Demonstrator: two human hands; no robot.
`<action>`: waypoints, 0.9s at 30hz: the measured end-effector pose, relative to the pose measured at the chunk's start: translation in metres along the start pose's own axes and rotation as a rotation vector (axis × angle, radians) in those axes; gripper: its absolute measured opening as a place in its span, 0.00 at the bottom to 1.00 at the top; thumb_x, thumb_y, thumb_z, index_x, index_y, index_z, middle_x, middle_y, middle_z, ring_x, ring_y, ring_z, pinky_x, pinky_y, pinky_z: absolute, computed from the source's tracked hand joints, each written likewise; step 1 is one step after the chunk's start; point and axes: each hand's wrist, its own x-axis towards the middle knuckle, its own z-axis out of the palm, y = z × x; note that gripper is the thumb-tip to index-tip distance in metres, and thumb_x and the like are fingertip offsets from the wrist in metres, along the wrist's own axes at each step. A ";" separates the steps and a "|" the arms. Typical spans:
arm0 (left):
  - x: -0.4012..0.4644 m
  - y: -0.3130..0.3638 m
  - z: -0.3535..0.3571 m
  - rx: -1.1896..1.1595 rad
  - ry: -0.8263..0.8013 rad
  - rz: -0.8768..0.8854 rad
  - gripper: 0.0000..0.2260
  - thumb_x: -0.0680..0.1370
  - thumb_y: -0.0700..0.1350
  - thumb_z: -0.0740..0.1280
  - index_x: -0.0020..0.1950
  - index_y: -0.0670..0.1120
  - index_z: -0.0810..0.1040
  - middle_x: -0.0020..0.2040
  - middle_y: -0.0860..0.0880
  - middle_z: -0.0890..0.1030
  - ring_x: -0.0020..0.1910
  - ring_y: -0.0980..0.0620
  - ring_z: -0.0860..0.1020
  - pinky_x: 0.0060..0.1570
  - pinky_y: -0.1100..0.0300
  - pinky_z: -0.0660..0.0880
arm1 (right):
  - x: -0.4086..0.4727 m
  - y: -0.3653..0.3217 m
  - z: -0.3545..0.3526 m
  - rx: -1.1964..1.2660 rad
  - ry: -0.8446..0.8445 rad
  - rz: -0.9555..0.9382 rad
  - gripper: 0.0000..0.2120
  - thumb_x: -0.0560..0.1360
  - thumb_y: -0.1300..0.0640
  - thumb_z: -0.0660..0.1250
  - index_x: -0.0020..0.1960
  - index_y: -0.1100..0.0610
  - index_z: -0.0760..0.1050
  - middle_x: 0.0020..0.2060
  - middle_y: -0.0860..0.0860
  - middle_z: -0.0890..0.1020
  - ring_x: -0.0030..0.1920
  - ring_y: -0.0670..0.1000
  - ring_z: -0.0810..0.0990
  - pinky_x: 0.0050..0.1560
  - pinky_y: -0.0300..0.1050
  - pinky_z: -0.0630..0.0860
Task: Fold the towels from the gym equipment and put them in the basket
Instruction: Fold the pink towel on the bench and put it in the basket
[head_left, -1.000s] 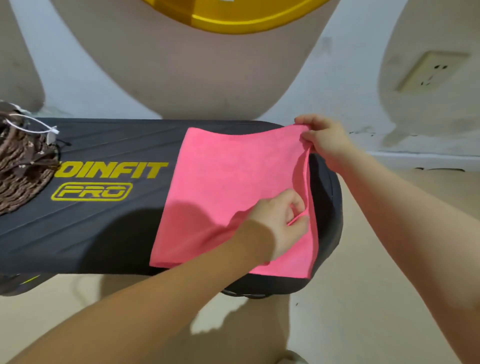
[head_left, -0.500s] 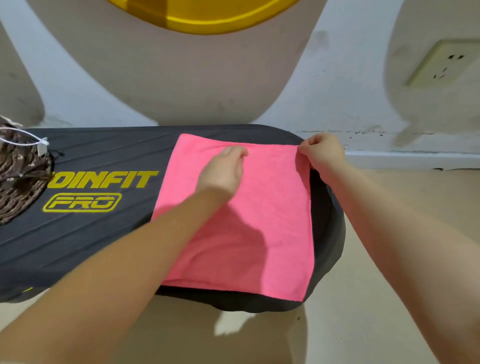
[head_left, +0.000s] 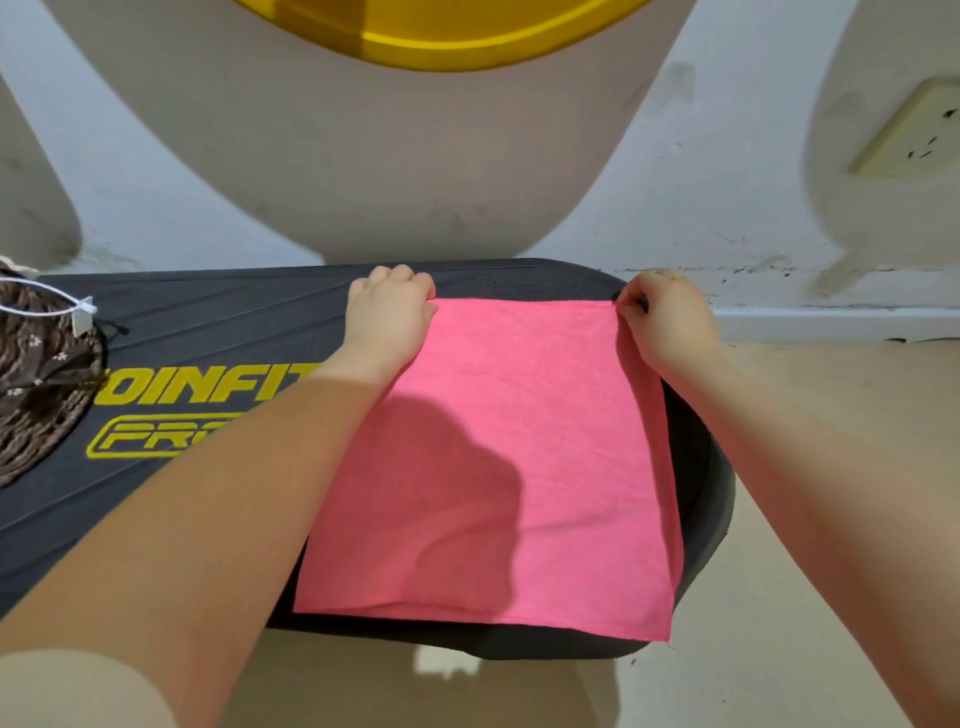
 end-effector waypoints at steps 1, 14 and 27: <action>0.001 -0.003 -0.001 -0.002 0.001 -0.009 0.12 0.80 0.47 0.59 0.60 0.43 0.75 0.59 0.42 0.75 0.61 0.41 0.68 0.58 0.50 0.64 | 0.001 0.000 -0.002 -0.034 -0.012 -0.016 0.08 0.75 0.65 0.59 0.48 0.60 0.77 0.50 0.58 0.78 0.55 0.59 0.73 0.46 0.48 0.69; 0.002 -0.040 -0.005 -0.204 0.020 -0.105 0.08 0.78 0.46 0.64 0.48 0.40 0.72 0.54 0.40 0.73 0.51 0.39 0.73 0.45 0.50 0.68 | 0.016 -0.016 -0.023 -0.021 -0.137 -0.110 0.05 0.73 0.68 0.63 0.45 0.63 0.77 0.45 0.58 0.78 0.47 0.55 0.74 0.43 0.41 0.66; 0.014 -0.062 -0.020 -0.468 0.014 -0.243 0.04 0.74 0.36 0.67 0.39 0.42 0.76 0.37 0.48 0.76 0.40 0.52 0.73 0.42 0.61 0.66 | 0.039 -0.036 -0.029 0.161 -0.266 0.094 0.12 0.69 0.70 0.68 0.32 0.56 0.72 0.31 0.51 0.76 0.35 0.51 0.74 0.39 0.43 0.71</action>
